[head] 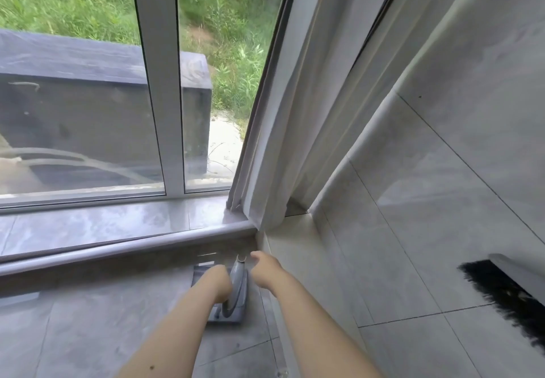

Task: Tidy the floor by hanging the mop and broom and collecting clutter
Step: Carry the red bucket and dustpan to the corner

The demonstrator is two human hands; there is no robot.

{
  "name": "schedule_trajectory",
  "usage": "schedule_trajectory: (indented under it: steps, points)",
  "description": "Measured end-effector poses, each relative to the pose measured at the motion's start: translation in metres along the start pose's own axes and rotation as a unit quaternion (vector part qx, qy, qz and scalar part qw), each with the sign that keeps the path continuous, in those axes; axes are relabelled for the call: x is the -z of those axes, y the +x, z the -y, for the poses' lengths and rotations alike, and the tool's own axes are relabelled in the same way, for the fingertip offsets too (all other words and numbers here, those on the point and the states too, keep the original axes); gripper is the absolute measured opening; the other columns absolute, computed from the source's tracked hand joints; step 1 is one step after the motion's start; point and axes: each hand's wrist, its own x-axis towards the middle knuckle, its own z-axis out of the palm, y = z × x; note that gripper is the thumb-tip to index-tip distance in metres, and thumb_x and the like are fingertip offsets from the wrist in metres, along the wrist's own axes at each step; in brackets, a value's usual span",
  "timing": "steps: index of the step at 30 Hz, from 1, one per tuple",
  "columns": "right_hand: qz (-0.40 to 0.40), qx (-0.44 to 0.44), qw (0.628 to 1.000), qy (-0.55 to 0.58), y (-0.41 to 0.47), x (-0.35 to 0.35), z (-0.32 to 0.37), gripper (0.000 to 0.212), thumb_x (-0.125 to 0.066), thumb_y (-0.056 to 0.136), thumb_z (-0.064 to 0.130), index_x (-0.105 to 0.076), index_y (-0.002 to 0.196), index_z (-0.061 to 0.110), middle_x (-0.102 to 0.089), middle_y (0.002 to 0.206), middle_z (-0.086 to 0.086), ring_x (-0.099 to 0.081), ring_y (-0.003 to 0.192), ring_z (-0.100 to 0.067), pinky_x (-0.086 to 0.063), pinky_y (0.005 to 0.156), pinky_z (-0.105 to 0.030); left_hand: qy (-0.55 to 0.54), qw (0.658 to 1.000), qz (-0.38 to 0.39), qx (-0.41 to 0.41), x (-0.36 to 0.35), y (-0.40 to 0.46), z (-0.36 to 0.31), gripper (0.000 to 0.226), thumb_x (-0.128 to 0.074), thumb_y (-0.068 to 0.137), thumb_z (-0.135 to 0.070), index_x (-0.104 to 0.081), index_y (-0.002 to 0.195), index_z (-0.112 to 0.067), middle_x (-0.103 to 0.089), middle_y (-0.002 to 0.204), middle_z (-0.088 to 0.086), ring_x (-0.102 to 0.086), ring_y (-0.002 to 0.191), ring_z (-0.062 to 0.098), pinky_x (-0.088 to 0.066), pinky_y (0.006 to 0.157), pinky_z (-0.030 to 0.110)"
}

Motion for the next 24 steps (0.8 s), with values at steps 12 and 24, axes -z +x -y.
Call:
schedule_trajectory:
  steps: [12,24]
  points:
    - [0.021,0.017,1.0,-0.002,0.016,-0.015,0.016,0.043,-0.039,0.092,-0.004,-0.056,0.13,0.008,-0.053,0.137,-0.015,-0.052,0.123,-0.029,-0.043,0.1,-0.031,-0.102,0.993,0.065,0.005,0.005,0.0,0.025,0.033,-0.038,0.097,-0.003,-0.043,0.065,-0.012,-0.06,0.083,0.015,-0.065,0.096,0.035,-0.054,0.094,0.045]
    - [0.068,0.081,0.992,-0.068,-0.038,-0.054,0.134,0.039,-0.045,0.093,0.0,-0.056,0.13,0.006,-0.049,0.079,0.006,-0.047,0.068,-0.01,-0.038,0.056,-0.011,-0.218,0.976,-0.024,0.006,0.092,-0.06,0.106,0.03,-0.039,0.089,0.001,-0.048,0.062,-0.009,-0.048,0.075,0.016,-0.044,0.074,0.023,-0.046,0.069,0.033]
